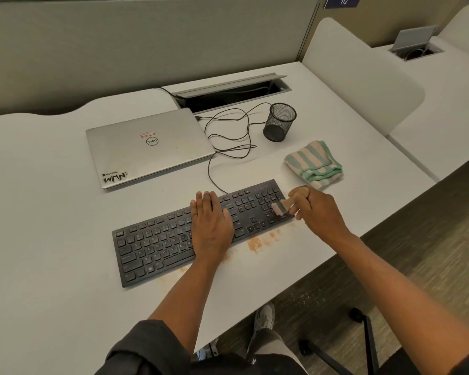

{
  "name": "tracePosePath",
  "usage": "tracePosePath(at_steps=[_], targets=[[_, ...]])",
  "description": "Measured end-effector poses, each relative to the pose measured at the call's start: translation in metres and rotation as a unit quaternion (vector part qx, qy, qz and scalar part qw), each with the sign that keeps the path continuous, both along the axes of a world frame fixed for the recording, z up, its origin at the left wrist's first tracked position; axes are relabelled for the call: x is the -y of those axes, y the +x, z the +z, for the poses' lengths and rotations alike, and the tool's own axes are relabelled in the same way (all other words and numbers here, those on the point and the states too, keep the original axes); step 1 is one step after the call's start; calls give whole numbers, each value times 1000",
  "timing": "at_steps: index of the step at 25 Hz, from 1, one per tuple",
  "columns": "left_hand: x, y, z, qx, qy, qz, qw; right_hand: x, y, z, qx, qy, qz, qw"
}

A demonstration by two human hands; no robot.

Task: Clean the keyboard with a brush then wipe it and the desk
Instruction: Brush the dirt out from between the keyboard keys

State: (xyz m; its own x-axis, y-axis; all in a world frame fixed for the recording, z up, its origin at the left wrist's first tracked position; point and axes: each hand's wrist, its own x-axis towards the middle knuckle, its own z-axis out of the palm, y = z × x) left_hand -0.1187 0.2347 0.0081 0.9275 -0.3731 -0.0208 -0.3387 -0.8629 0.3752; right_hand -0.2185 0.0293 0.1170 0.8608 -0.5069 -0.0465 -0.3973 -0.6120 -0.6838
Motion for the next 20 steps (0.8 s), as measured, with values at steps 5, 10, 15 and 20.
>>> tracePosePath(at_steps=[5, 10, 15, 20], targets=[[1, 1, 1, -8, 2, -3, 1000, -20, -11, -17, 14, -11, 8, 1000], [-1, 1, -3, 1, -6, -5, 1000, -31, -17, -20, 24, 36, 12, 999], [0, 0, -1, -6, -14, -6, 1000, -34, -11, -25, 73, 74, -59, 993], [14, 7, 22, 8, -1, -30, 1000, -19, -2, -19, 153, 213, -203, 943]])
